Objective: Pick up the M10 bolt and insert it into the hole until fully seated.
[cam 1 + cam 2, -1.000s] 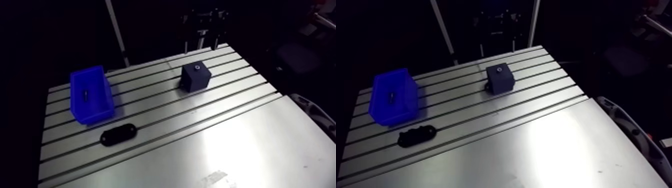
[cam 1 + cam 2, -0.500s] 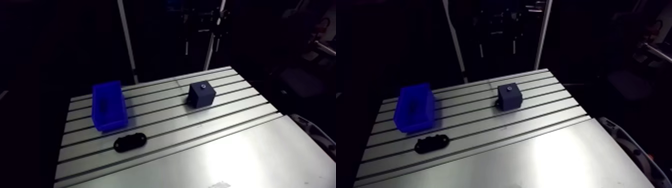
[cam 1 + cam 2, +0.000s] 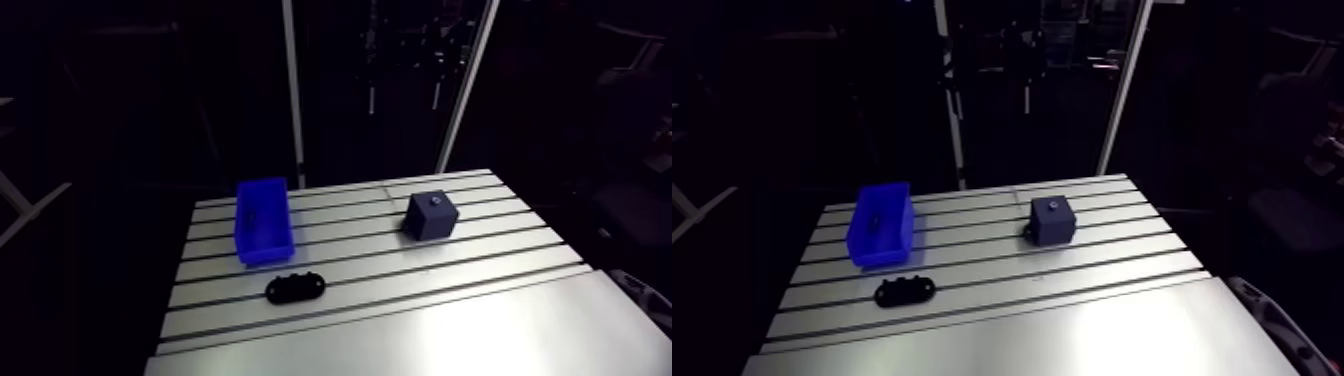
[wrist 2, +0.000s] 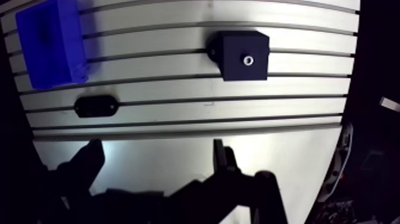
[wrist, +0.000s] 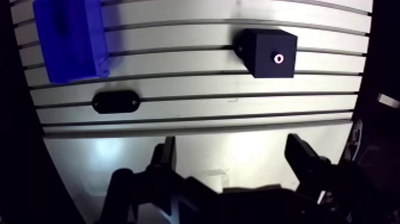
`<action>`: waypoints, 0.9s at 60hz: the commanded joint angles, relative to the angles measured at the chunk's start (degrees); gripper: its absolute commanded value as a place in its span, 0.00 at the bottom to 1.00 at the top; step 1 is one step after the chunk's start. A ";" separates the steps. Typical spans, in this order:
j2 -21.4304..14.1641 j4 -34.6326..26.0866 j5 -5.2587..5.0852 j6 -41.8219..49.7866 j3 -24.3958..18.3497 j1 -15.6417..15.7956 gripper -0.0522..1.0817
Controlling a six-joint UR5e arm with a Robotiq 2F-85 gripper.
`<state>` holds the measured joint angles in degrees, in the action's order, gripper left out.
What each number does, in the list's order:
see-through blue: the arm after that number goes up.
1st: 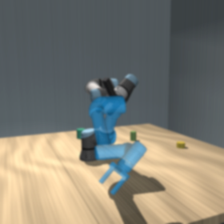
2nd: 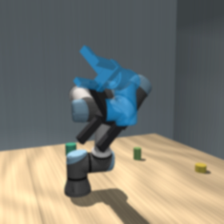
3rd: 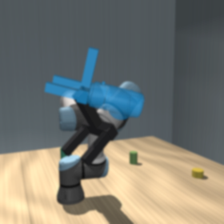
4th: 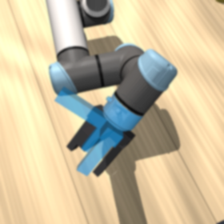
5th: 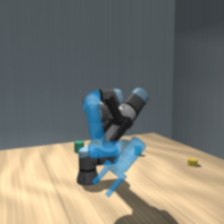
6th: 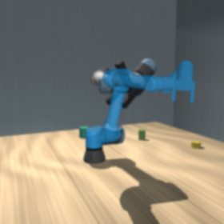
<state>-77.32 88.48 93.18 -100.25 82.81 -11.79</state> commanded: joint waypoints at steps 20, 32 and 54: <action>-10.60 -8.46 -2.44 4.84 0.62 11.09 0.05; -10.77 -9.31 -2.35 4.85 0.72 11.09 0.05; -10.27 -8.92 -1.30 4.41 0.63 10.74 0.05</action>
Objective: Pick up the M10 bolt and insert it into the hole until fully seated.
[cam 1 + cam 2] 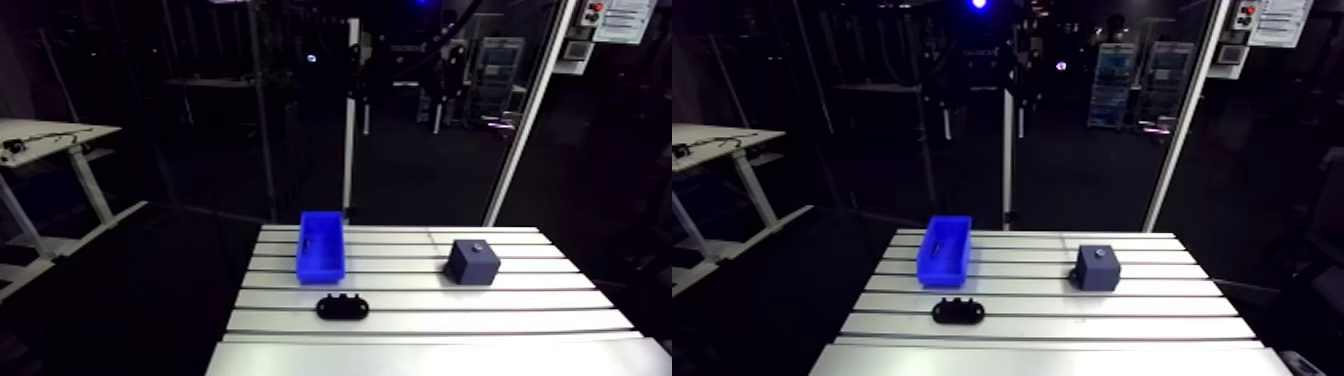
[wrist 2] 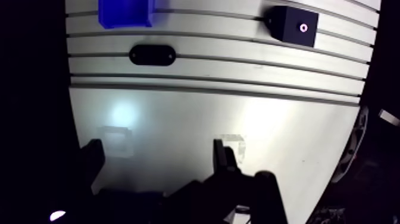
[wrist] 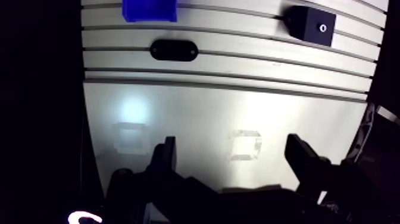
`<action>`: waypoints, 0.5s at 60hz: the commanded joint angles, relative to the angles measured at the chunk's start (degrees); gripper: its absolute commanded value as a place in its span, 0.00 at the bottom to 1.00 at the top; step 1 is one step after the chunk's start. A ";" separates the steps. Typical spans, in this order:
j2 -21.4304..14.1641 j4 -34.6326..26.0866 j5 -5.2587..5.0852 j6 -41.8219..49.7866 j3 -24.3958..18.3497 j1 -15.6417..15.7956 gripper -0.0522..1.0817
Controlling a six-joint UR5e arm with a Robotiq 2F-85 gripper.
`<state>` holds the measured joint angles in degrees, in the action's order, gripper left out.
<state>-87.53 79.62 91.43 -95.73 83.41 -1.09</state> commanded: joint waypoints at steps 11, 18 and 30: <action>0.12 0.04 0.87 -0.29 -0.05 -0.23 0.05; 0.21 0.04 1.23 -0.38 -0.13 -0.48 0.05; 0.30 0.04 1.34 -0.47 -0.31 -0.57 0.05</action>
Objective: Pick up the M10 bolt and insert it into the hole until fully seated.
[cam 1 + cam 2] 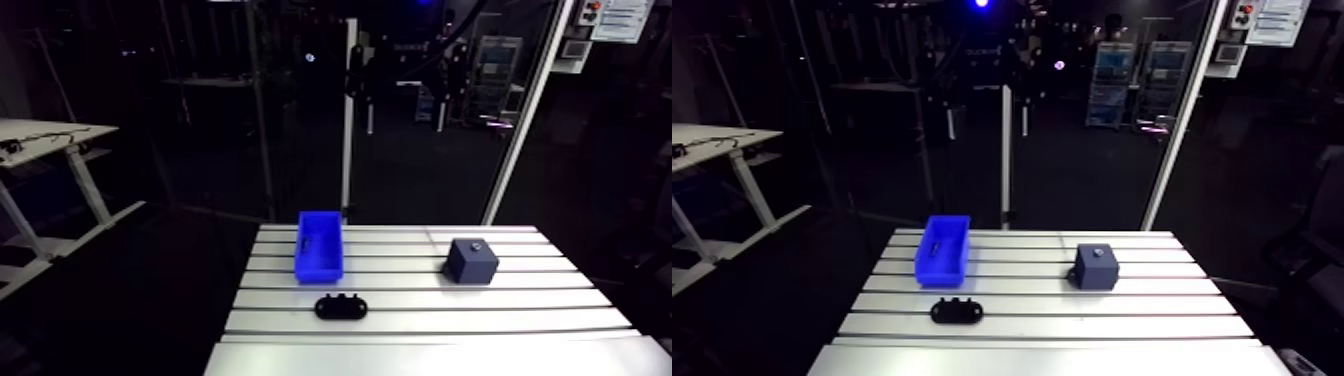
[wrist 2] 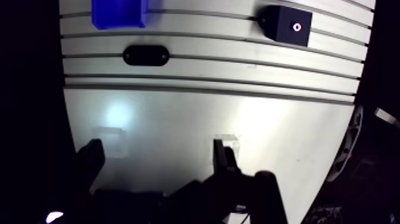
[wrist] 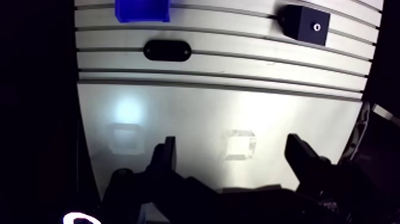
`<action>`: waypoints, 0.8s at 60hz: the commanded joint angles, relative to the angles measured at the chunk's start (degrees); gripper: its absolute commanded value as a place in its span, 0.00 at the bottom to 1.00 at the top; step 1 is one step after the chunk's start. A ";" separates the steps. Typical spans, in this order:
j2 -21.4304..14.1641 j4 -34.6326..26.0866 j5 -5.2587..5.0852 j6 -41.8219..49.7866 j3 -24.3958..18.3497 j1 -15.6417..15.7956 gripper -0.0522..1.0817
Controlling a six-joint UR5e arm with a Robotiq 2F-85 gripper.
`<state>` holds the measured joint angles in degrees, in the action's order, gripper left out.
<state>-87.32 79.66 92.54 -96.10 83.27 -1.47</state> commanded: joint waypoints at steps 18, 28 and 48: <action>0.10 0.01 0.22 -0.09 0.09 -0.20 0.05; 0.10 -0.06 0.22 -0.01 0.09 -0.20 0.05; 0.27 0.01 0.30 -0.01 0.18 -0.20 0.05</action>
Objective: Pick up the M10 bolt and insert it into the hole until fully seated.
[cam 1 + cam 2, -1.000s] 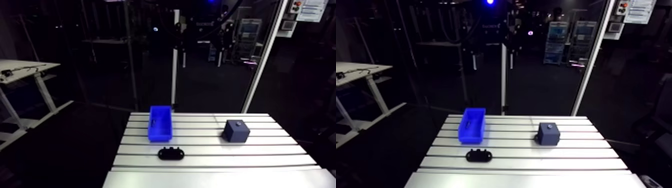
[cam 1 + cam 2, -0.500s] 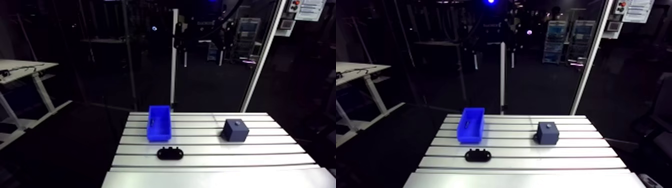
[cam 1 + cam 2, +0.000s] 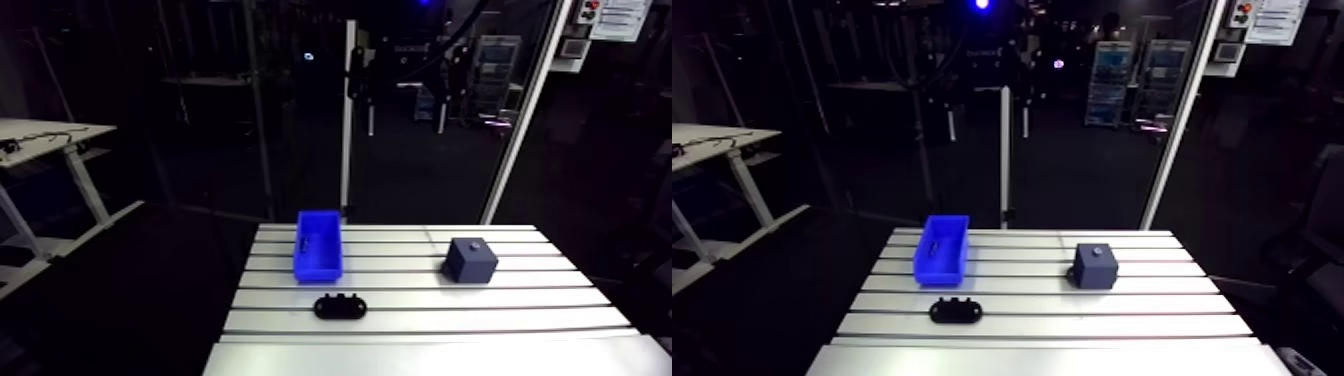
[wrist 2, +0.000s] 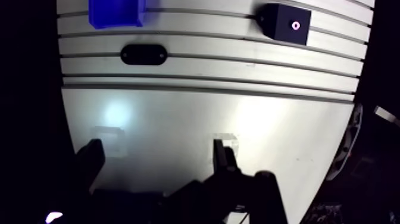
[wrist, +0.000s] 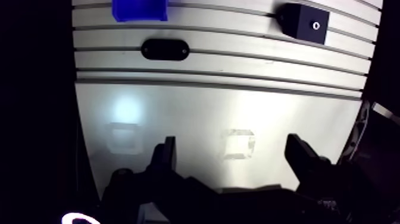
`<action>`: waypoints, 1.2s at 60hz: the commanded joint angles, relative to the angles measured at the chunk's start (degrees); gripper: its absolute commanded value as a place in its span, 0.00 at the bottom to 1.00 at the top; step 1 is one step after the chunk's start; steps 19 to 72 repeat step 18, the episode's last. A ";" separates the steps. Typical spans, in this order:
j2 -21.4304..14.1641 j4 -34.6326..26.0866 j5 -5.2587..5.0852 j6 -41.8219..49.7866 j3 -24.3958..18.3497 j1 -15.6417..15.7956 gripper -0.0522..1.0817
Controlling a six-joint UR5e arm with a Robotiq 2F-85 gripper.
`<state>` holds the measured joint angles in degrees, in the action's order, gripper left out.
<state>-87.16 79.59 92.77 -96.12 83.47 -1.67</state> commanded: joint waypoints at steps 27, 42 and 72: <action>0.28 0.07 0.09 0.01 -0.11 0.00 0.05; 0.28 0.07 0.09 0.01 -0.11 0.00 0.05; 0.28 0.07 0.09 0.01 -0.11 0.00 0.05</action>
